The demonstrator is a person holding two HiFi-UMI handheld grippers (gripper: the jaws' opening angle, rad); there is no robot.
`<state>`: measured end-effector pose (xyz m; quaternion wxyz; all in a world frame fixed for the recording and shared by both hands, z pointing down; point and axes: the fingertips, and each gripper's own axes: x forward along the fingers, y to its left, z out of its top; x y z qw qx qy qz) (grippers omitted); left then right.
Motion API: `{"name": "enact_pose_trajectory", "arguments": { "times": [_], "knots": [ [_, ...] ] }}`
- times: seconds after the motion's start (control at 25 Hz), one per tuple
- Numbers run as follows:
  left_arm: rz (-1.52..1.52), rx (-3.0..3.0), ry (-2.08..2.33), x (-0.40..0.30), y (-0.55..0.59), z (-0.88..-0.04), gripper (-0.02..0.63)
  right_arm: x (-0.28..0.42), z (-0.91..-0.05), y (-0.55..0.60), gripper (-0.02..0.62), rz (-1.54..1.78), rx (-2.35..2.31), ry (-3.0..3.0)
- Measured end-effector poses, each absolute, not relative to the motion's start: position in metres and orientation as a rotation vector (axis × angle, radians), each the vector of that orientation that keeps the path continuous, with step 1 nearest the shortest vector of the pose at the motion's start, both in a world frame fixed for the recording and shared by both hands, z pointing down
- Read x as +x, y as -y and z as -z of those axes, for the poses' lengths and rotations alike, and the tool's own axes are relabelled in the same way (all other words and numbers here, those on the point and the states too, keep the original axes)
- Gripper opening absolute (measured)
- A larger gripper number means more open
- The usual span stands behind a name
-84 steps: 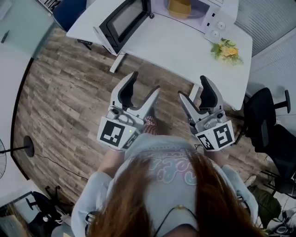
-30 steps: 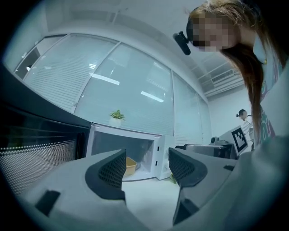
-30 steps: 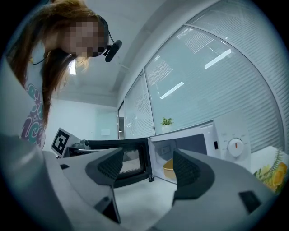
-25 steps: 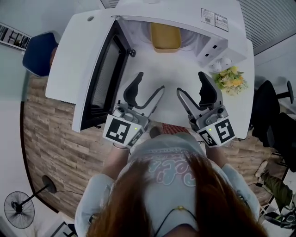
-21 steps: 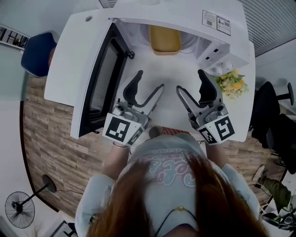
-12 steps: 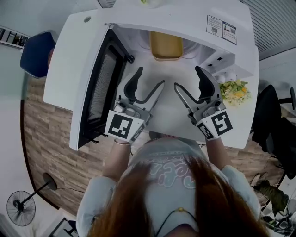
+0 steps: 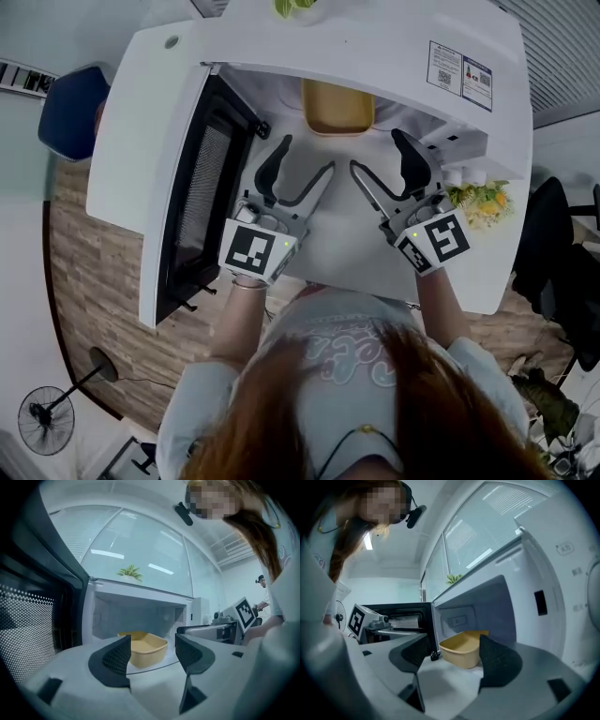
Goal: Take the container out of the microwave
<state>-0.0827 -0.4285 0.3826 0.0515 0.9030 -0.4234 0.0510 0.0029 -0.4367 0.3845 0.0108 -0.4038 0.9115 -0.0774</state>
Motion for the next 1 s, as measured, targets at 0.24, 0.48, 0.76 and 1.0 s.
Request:
{"name": "enact_pose_trajectory", "arguments": {
  "times": [0.24, 0.48, 0.76, 1.0],
  "knots": [
    [-0.163, 2.760, 1.276, -0.079, 0.444, -0.399, 0.267, -0.001, -0.405, 0.453, 0.334, 0.262, -1.282, -2.886],
    [-0.200, 2.753, 1.260, -0.075, 0.455, -0.416, 0.267, -0.002, -0.421, 0.466, 0.334, 0.274, -1.306, -2.906],
    [-0.262, 2.725, 1.271, -0.075, 0.467, -0.434, 0.267, -0.009, -0.435, 0.471, 0.334, 0.287, -1.279, -2.944],
    [-0.254, 2.715, 1.278, -0.076, 0.475, -0.439, 0.267, -0.014, -0.440, 0.477, 0.331, 0.290, -1.269, -2.943]
  ]
}}
